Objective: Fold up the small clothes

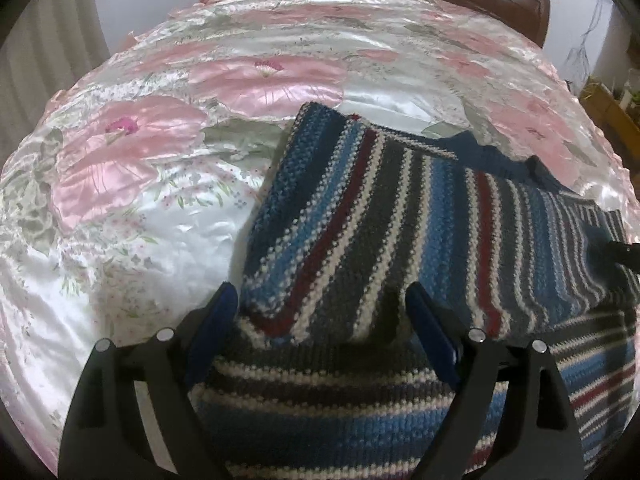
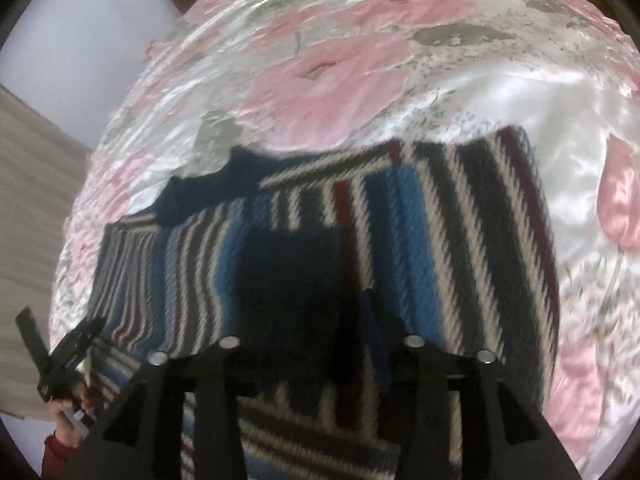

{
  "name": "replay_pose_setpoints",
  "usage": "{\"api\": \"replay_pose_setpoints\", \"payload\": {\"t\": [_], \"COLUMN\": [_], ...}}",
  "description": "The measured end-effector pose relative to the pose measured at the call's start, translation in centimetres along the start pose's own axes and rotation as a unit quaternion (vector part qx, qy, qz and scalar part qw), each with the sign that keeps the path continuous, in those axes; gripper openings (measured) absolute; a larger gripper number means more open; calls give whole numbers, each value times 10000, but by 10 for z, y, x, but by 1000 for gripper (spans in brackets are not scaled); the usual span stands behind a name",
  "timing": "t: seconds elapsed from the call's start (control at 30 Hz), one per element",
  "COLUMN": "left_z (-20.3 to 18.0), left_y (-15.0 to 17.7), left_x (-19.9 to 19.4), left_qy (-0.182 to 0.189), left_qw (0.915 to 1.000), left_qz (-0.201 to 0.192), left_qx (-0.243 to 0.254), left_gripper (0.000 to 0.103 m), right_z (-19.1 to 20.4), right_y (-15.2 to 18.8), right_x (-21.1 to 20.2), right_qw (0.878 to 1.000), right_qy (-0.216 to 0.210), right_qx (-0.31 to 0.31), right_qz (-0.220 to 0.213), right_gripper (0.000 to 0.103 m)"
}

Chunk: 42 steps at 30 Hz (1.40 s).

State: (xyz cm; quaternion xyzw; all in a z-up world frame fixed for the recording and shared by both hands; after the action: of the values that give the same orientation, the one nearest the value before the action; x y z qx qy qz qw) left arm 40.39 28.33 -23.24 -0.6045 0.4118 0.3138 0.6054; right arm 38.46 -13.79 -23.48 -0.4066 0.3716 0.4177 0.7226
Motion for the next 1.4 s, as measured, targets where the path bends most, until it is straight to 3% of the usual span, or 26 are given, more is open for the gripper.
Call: {"api": "replay_pose_setpoints", "payload": {"t": [0.1, 0.17, 0.33, 0.43, 0.5, 0.7, 0.8, 0.87, 1.03, 1.2, 1.3, 1.4], "left_z": [-2, -4, 1, 5, 6, 18, 27, 34, 42, 35, 31, 31], "left_y": [2, 4, 8, 12, 20, 87, 120, 145, 191, 227, 241, 252], "left_x": [3, 10, 13, -12, -32, -83, -99, -110, -128, -134, -138, -142], "left_qy": [-34, -103, -16, 108, 277, 221, 208, 183, 305, 397, 407, 369], "left_qw": [10000, 9997, 9996, 9994, 9991, 9958, 9941, 9923, 9877, 9841, 9836, 9837], "left_qz": [55, 126, 289, 327, 314, 697, 941, 1137, 1507, 1722, 1755, 1758], "left_qx": [76, 161, 42, -35, 71, 543, 501, 453, 286, 183, 127, 63], "left_gripper": [88, 90, 90, 90, 90, 90, 90, 90, 90, 90, 90, 90], "right_z": [3, 0, 0, 6, 9, 13, 10, 9, 7, 3, -2, -4], "right_y": [13, 15, 17, 31, 49, 146, 187, 214, 274, 313, 331, 343], "right_x": [8, 14, 18, -10, -31, -80, -100, -109, -125, -133, -130, -127], "right_qw": [9994, 9978, 9971, 9983, 9985, 9972, 9965, 9965, 9959, 9986, 9974, 9977], "right_qy": [139, 487, 665, 505, 430, 452, 524, 554, 656, 341, 550, 421], "right_qx": [-195, -334, -242, -258, -334, -550, -611, -562, -518, -88, -83, 11], "right_qz": [248, 288, 270, 102, 5, 212, 232, 269, 352, 391, 464, 536], "right_gripper": [40, 28, 29, 41, 45, 53, 58, 68, 73, 75, 76, 76]}}
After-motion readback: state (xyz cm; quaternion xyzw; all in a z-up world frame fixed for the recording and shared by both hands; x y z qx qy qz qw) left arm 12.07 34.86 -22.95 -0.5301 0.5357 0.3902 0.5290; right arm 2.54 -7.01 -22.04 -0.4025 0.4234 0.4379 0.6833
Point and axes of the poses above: each gripper's, at about its wrist camera, not at the fingertips, and x roughly the way its jaws point, z to its left, y to its underside, the point moved 7 cm from there along x, roughly the way its jaws point, and after that the axes turned 1 degree about z, right-handed, at the moved point
